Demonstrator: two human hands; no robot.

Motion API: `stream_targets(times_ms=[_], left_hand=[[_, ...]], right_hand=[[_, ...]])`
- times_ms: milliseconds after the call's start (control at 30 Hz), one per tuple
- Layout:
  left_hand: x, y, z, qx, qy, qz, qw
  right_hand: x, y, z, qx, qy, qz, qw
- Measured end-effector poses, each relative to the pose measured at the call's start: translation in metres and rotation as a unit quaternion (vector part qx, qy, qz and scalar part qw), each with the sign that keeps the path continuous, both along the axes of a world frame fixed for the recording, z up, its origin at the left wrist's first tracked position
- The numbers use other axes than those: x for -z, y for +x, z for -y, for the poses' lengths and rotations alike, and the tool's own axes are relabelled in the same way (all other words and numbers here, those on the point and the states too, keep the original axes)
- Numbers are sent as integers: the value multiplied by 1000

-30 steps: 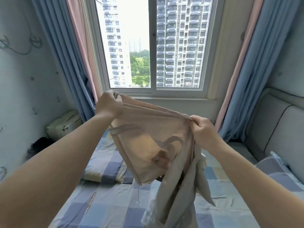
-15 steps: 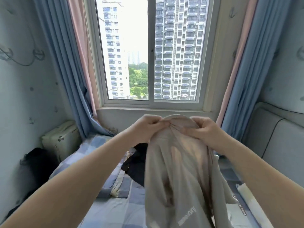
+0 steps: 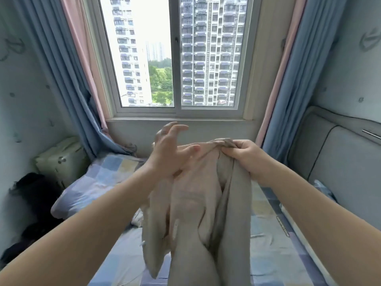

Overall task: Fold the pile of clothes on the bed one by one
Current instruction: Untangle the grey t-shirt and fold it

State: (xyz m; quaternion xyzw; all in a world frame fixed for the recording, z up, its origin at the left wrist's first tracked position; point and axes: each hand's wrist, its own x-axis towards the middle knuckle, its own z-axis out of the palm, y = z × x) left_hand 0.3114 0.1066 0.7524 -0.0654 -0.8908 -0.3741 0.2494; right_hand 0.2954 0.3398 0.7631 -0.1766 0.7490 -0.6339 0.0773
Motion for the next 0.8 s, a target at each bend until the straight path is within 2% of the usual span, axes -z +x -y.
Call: stream_targets(times_ms=[33, 67, 133, 167, 233, 300, 400, 533, 567, 633, 667, 700, 733, 800], left_hand=[[7, 7, -8, 40, -7, 13, 999], [14, 14, -17, 107, 31, 62, 992], [30, 22, -31, 212, 92, 172, 958], [40, 22, -34, 218, 88, 186, 954], [50, 18, -34, 180, 75, 174, 965], [51, 13, -29, 160, 106, 166, 967], [39, 10, -22, 132, 138, 147, 970], [30, 0, -15, 84, 117, 134, 980], [30, -2, -14, 71, 122, 133, 981], [32, -5, -11, 46, 173, 132, 975], [33, -6, -11, 34, 225, 137, 964], [33, -4, -12, 31, 286, 143, 947], [34, -4, -13, 38, 343, 147, 927], [33, -2, -20, 74, 411, 154, 895]], right_hand=[[-3, 2, 4, -12, -21, 2, 1000], [-5, 2, 7, -25, -32, 3, 999], [-3, 1, 13, -29, -41, 2, 999], [-1, 0, 14, -22, -44, 4, 999], [1, -3, 14, 4, -26, -16, 1000], [8, -8, 8, 21, 14, -54, 998], [23, -19, -11, 31, 65, -59, 996], [49, -37, -31, 102, 145, -57, 982], [56, -38, -33, 138, 191, -72, 969], [67, -31, -33, 247, 289, -180, 907], [70, -21, -31, 290, 283, -244, 881], [73, -7, -27, 295, 233, -286, 881], [78, 8, -19, 257, 169, -287, 907], [97, 34, 4, 113, 106, -169, 973]])
